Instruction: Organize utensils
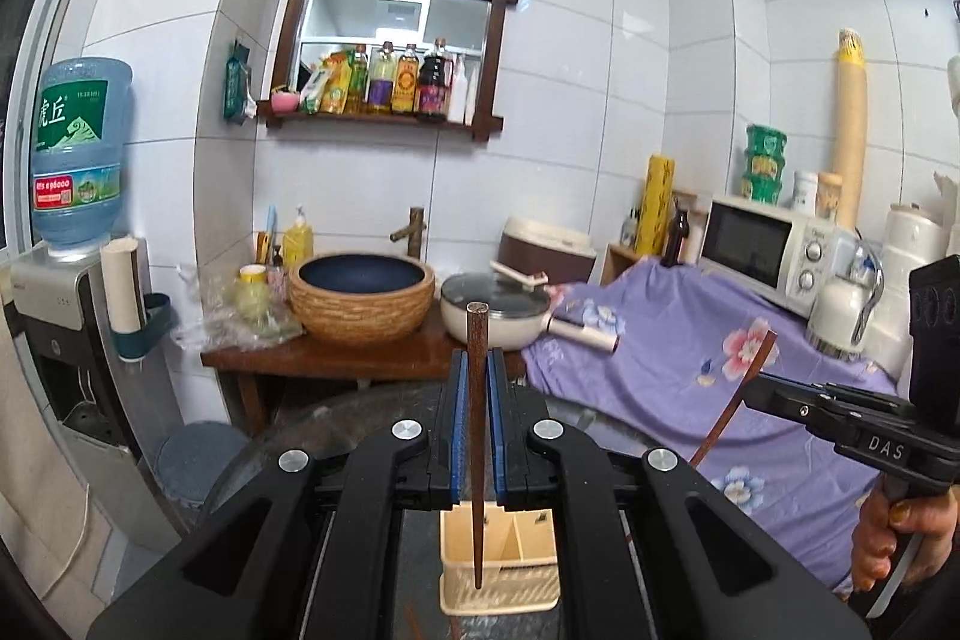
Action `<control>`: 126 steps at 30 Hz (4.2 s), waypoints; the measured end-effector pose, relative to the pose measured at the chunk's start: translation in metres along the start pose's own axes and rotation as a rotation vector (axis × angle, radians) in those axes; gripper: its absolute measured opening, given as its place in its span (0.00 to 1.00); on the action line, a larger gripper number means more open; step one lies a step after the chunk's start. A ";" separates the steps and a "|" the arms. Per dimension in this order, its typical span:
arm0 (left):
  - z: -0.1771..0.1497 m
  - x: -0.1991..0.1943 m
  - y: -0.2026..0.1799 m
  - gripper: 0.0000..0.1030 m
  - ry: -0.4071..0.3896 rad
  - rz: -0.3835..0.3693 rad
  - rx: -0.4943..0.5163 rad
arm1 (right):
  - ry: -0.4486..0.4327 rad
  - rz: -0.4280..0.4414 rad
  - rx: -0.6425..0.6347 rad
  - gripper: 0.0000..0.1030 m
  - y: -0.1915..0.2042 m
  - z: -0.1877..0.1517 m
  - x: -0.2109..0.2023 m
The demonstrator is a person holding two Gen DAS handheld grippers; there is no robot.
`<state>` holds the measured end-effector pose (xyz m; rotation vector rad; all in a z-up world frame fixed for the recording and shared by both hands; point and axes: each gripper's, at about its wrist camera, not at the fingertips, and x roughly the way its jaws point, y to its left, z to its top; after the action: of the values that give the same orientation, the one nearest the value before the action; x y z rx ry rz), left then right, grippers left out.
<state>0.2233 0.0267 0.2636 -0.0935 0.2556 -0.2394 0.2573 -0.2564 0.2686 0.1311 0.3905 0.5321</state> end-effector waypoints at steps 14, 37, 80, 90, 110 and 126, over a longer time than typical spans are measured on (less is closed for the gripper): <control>-0.032 0.071 0.003 0.06 0.028 0.087 -0.097 | -0.042 -0.151 -0.023 0.07 -0.009 -0.018 0.056; -0.100 0.114 0.023 0.06 0.195 0.089 -0.138 | 0.100 -0.143 0.161 0.06 -0.053 -0.083 0.111; -0.283 0.117 0.066 0.60 0.643 0.194 0.035 | 0.584 -0.338 -0.125 0.75 -0.048 -0.285 0.135; -0.288 0.125 0.059 0.50 0.666 0.188 0.059 | 0.576 -0.329 0.016 0.67 -0.090 -0.281 0.122; -0.280 0.153 0.059 0.33 0.697 0.185 0.042 | 0.634 -0.353 0.005 0.34 -0.077 -0.271 0.166; -0.273 0.175 0.069 0.08 0.697 0.222 -0.032 | 0.624 -0.397 0.038 0.11 -0.090 -0.256 0.202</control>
<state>0.3316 0.0336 -0.0492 -0.0092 0.9583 -0.0380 0.3579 -0.2230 -0.0526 -0.0819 1.0116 0.1598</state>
